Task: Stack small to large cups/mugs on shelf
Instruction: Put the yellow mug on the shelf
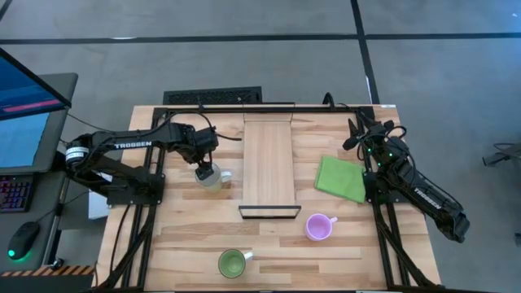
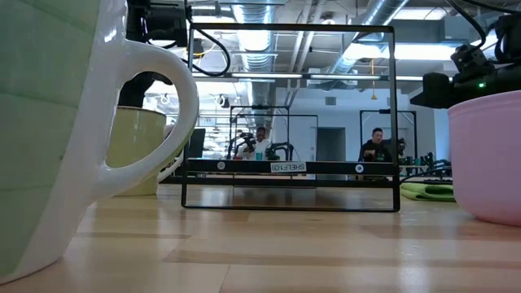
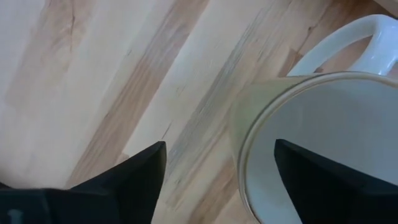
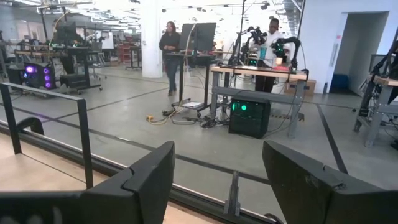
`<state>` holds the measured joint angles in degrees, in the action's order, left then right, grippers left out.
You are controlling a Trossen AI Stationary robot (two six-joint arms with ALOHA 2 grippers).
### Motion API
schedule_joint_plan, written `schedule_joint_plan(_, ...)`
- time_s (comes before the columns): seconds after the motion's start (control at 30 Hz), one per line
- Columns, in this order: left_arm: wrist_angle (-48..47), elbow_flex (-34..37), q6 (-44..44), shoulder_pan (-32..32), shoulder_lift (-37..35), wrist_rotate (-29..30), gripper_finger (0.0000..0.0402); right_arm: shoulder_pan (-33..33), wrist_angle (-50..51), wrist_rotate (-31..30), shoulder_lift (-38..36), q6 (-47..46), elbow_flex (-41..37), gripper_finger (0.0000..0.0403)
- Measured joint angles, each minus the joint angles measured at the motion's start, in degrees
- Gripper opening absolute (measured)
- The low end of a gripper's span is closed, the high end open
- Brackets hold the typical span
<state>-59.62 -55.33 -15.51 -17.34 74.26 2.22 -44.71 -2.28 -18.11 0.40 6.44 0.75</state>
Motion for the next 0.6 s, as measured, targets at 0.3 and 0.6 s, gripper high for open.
schedule_joint_plan(0.3, -0.01, 0.07, -1.23, 0.00, 0.00, -1.37, 0.0256, 0.00, 0.00, 0.00, 0.00, 0.00, 0.02, 0.0268)
schedule_joint_plan(0.6, 0.01, 0.07, -1.63, 0.02, 0.00, -1.53, 0.0202, 0.00, 0.00, 0.02, 0.00, 0.00, 0.00, 0.0268)
